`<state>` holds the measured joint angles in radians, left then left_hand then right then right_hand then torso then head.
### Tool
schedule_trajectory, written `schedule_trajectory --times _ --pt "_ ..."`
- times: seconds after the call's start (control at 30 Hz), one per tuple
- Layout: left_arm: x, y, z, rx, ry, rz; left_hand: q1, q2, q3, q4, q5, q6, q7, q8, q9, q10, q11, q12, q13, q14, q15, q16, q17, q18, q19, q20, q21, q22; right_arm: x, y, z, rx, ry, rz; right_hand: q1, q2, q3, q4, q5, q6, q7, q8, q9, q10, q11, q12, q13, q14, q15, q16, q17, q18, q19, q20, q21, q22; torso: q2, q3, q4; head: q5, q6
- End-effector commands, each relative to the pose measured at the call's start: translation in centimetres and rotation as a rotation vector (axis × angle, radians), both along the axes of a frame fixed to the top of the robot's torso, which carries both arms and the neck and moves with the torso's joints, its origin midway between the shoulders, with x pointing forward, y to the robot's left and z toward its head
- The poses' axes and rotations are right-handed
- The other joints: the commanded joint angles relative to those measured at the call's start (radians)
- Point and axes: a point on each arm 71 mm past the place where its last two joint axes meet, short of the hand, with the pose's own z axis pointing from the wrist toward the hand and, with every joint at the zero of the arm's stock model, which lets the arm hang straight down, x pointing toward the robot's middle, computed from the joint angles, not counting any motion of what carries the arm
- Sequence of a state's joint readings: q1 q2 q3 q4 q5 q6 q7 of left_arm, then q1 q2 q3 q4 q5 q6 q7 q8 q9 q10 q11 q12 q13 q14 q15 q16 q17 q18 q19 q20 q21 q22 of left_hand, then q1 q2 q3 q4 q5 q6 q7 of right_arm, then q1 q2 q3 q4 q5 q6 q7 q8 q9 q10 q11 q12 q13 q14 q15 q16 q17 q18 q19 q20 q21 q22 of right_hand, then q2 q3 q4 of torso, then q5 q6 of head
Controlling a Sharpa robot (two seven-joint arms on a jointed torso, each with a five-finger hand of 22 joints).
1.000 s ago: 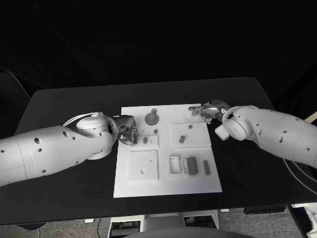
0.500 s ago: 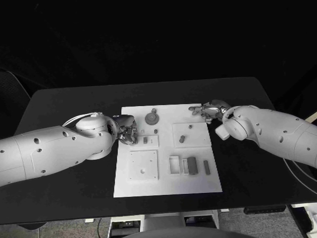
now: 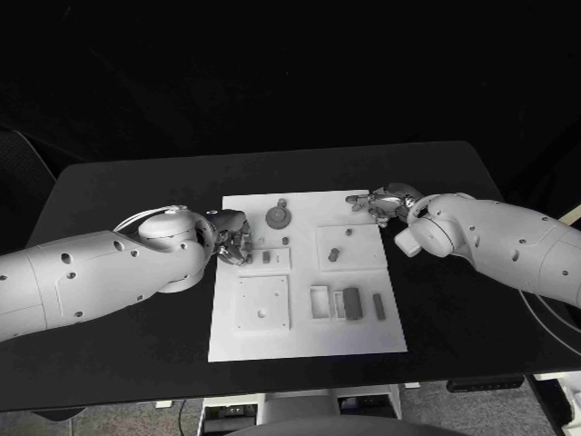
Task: Assemble the parts on the task board
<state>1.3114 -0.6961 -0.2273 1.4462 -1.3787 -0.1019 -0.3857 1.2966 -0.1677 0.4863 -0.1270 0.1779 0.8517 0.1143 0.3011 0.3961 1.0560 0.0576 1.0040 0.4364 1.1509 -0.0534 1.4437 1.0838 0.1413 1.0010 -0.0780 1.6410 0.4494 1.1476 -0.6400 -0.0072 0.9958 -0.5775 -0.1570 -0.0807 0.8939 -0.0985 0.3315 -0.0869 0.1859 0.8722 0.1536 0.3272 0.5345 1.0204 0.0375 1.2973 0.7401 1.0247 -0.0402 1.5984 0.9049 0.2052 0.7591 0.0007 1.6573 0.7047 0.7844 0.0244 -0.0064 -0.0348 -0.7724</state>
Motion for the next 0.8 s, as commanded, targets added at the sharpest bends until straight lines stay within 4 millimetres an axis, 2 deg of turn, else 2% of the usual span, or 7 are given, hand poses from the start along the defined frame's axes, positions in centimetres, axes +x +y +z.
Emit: schedule_trajectory --times 0.03,0.67,0.73,0.8 --pt "-0.1 -0.1 0.0 -0.002 -0.001 -0.009 0.008 -0.002 -0.005 0.0 0.005 -0.004 0.0 -0.001 0.001 0.024 0.016 0.005 0.001 -0.002 -0.005 0.003 0.001 0.042 -0.001 -0.002 0.002 -0.002 -0.1 0.3 -0.2 -0.001 0.01 0.027 -0.009 -0.001 -0.005 0.001 0.0 0.002 0.007 -0.004 -0.002 -0.004 0.004 -0.004 -0.001 -0.001 -0.009 -0.006 -0.001 0.028 0.004 -0.003 0.128 -0.001 0.0 -0.0004 0.0 0.0 0.0" --pt "0.0 1.0 0.0 -0.032 0.006 0.011 0.01 -0.008 -0.013 -0.002 0.005 0.005 0.009 0.009 0.005 0.021 0.015 0.004 0.0 -0.004 -0.005 0.001 0.0 0.042 -0.003 -0.002 0.001 -0.003 -0.2 0.2 -0.3 -0.001 0.013 0.027 -0.01 -0.001 -0.005 0.001 0.0 0.001 0.007 -0.004 -0.002 -0.004 0.004 -0.005 -0.001 -0.001 -0.009 -0.007 -0.001 0.028 0.004 -0.003 0.128 -0.001 0.0 -0.0005 -0.0005 0.0 0.003" --pt "-0.1 1.1 0.1 -0.047 0.003 0.012 0.009 -0.013 -0.027 -0.006 0.003 -0.008 0.01 0.007 0.004 0.017 0.017 0.002 0.0 -0.006 -0.005 0.0 0.0 0.042 -0.006 -0.001 0.0 -0.003 -0.2 0.2 -0.3 -0.001 0.013 0.027 -0.01 -0.001 -0.005 0.001 0.0 0.001 0.007 -0.004 -0.002 -0.004 0.004 -0.005 -0.001 -0.001 -0.009 -0.007 -0.001 0.028 0.004 -0.003 0.128 -0.001 0.0 -0.0005 -0.0002 -0.001 0.004" --pt "-0.1 1.2 0.1 -0.065 0.005 0.013 0.0 -0.019 -0.081 -0.007 0.003 -0.043 0.006 0.004 0.002 0.014 0.019 0.002 0.0 -0.01 -0.003 -0.002 0.001 0.04 -0.013 0.0 0.0 -0.005 -0.2 0.2 -0.3 -0.001 0.013 0.027 -0.01 0.0 -0.005 0.001 0.0 0.001 0.007 -0.004 -0.002 -0.004 0.004 -0.005 -0.001 -0.001 -0.009 -0.007 -0.001 0.028 0.004 -0.003 0.128 -0.001 0.0 0.0 0.0004 -0.001 0.004"
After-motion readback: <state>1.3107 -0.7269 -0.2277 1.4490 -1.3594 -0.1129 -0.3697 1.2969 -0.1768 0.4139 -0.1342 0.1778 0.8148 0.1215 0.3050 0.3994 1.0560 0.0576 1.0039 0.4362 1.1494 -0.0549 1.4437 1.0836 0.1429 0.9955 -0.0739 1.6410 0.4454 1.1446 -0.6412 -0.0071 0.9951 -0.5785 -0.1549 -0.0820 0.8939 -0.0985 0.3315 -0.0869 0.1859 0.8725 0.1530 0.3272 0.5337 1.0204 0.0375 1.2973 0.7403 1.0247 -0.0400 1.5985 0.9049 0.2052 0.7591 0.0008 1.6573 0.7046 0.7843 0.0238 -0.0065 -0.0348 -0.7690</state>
